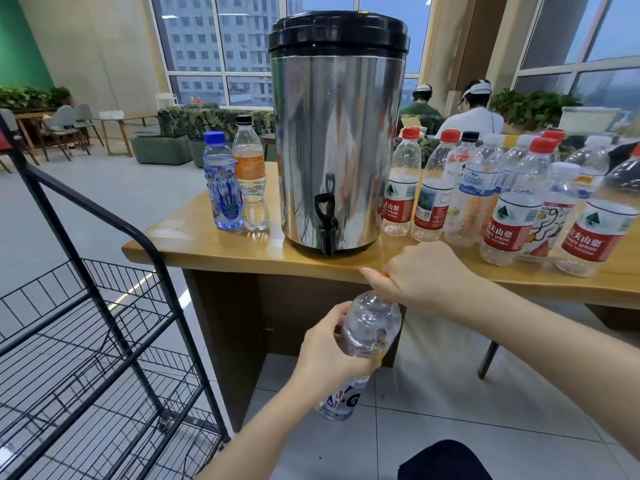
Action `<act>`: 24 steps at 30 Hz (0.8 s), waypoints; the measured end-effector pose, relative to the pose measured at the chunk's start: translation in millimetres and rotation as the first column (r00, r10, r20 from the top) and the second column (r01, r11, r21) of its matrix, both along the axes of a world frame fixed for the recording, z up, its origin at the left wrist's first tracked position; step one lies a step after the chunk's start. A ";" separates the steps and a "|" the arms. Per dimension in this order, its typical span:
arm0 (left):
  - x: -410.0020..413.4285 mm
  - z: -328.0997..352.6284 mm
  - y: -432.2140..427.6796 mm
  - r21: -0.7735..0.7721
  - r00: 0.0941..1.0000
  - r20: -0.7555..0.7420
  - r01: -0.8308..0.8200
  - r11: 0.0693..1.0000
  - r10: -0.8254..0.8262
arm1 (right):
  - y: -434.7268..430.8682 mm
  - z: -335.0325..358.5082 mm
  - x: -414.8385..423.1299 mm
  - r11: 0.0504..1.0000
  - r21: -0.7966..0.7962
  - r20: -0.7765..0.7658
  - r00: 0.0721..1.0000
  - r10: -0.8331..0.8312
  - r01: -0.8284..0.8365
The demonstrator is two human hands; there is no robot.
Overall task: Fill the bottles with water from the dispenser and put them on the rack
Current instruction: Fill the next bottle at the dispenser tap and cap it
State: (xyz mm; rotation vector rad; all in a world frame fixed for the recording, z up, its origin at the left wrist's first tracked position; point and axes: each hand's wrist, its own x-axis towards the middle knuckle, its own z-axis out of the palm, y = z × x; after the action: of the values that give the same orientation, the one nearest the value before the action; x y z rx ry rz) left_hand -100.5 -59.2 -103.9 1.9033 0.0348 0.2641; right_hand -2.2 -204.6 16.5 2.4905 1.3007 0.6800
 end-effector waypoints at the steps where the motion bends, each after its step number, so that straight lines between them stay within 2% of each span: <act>1: 0.9 1.4 4.5 -0.003 0.998 -0.028 0.061 0.998 -0.061 | -1.0 2.5 -1.1 0.996 0.033 -0.006 0.996 0.088 -0.088; 3: -1.2 7.7 14.6 -0.007 0.974 -0.056 0.218 0.976 -0.218 | -3.9 5.3 0.2 0.948 0.035 0.020 0.949 0.315 -0.316; 5: -5.8 10.8 17.0 0.000 0.963 -0.037 0.266 0.964 -0.265 | -3.2 3.5 3.1 0.904 0.063 0.051 0.906 0.420 -0.422; 7: -9.6 7.0 12.7 0.003 0.986 0.010 0.169 0.986 -0.169 | 6.2 3.6 -1.8 0.940 0.122 0.019 0.947 0.320 -0.320; 9: -13.4 0.5 8.8 0.033 0.997 0.075 -0.016 0.999 0.013 | 22.5 -2.4 -14.6 0.980 0.142 0.018 0.990 0.139 -0.140; 12: -21.3 -5.4 15.0 0.148 0.956 0.152 -0.272 0.951 0.250 | 42.9 -15.0 -25.1 0.973 0.231 -0.001 1.000 -0.017 0.017; 14: -27.9 -3.5 33.1 0.147 0.954 0.139 -0.284 0.947 0.265 | 55.9 -13.3 -30.0 0.962 0.272 -0.022 0.999 0.025 -0.018; 18: -39.8 8.2 77.5 0.096 0.998 0.022 -0.068 0.993 0.067 | 76.3 -2.1 -23.7 0.923 0.253 -0.042 0.950 0.309 -0.289; 20: -44.4 12.5 84.5 0.078 0.991 0.058 -0.128 0.989 0.124 | 89.8 -1.3 -24.5 0.917 0.281 -0.006 0.955 0.296 -0.283; 24: -44.2 22.5 94.0 0.016 0.951 0.126 -0.288 0.958 0.283 | 123.0 -11.3 -31.6 0.860 0.482 -0.029 0.977 0.209 -0.170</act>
State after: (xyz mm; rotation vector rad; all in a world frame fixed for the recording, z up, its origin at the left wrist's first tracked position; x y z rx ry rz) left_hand -144.6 34.7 -81.4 1.9099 0.2262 0.5810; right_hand -33.8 -81.6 5.1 2.8145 1.5849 1.0735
